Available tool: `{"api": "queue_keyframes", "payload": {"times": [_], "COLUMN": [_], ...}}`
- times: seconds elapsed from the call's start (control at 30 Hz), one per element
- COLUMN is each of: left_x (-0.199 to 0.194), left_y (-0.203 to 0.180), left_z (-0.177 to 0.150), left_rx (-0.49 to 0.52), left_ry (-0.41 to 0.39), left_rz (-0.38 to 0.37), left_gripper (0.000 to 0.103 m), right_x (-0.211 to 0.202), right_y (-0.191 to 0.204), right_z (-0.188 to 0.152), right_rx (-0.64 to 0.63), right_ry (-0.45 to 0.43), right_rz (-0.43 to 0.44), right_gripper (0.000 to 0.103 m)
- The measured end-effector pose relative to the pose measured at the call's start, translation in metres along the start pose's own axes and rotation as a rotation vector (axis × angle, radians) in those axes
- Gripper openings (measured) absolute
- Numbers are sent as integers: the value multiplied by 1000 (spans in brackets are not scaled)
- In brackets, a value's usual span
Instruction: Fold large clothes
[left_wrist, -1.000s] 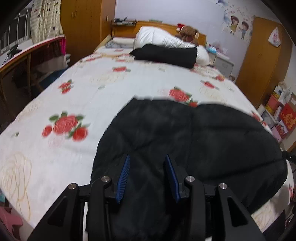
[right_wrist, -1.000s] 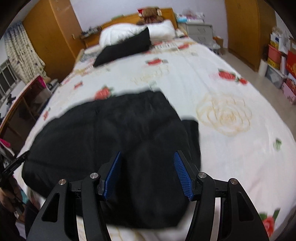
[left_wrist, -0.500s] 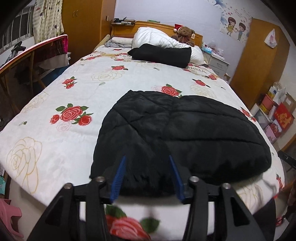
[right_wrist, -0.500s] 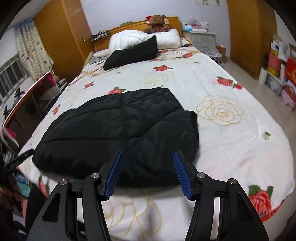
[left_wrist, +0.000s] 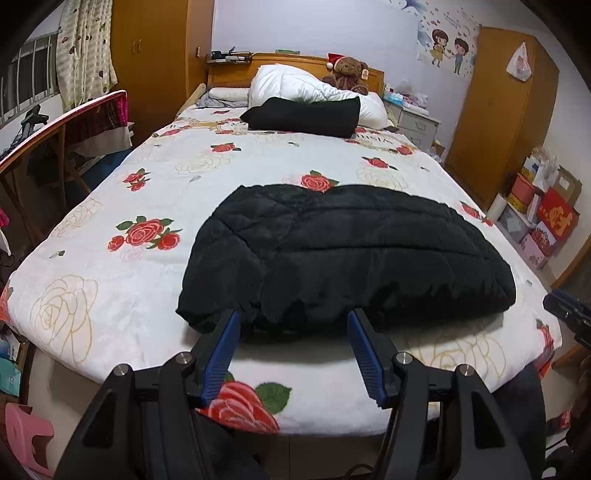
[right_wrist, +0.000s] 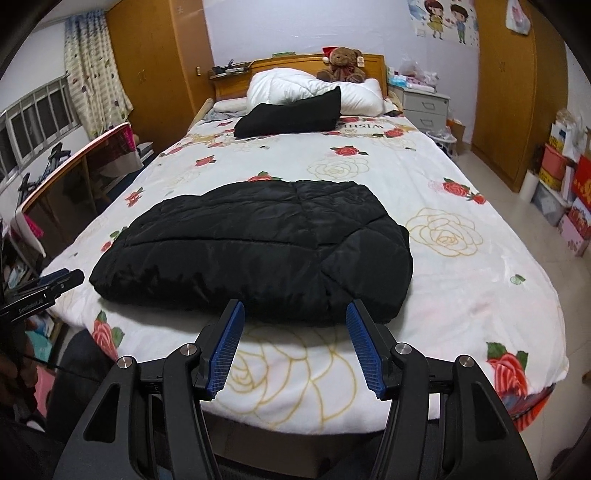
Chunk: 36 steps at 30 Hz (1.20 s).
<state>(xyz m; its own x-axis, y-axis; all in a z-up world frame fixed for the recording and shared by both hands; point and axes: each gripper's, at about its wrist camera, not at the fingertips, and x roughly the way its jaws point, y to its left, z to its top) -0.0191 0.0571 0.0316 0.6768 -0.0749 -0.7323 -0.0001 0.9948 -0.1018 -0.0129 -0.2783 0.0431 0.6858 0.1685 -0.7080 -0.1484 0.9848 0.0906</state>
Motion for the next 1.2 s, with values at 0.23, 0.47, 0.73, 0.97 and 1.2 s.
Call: {"api": "queue_keyframes", "payload": {"times": [0.23,0.47,0.73,0.97,1.2], "left_x": [9,12,10,9,7], "left_y": [1,1,2,1,0], "left_z": [-7,-11,-11,-11,-10], "left_rx": [-7,-19,-19,-21,-18], "left_ry": [31,38,35,33,32], "left_rz": [20,11,9,12,21], "left_gripper": [63,63,63,63,63], "right_x": [8,11,12,13,13], "right_y": [4,6,7,7,7], "right_z": [-4,-7,-9,-10,-10], "right_rx": [7,7,7,7,8], "right_ry": [17,31,38,41,42], "right_rz": [-2,-1,-3,-2,-1], "right_gripper": [58,58,58,58,58]}}
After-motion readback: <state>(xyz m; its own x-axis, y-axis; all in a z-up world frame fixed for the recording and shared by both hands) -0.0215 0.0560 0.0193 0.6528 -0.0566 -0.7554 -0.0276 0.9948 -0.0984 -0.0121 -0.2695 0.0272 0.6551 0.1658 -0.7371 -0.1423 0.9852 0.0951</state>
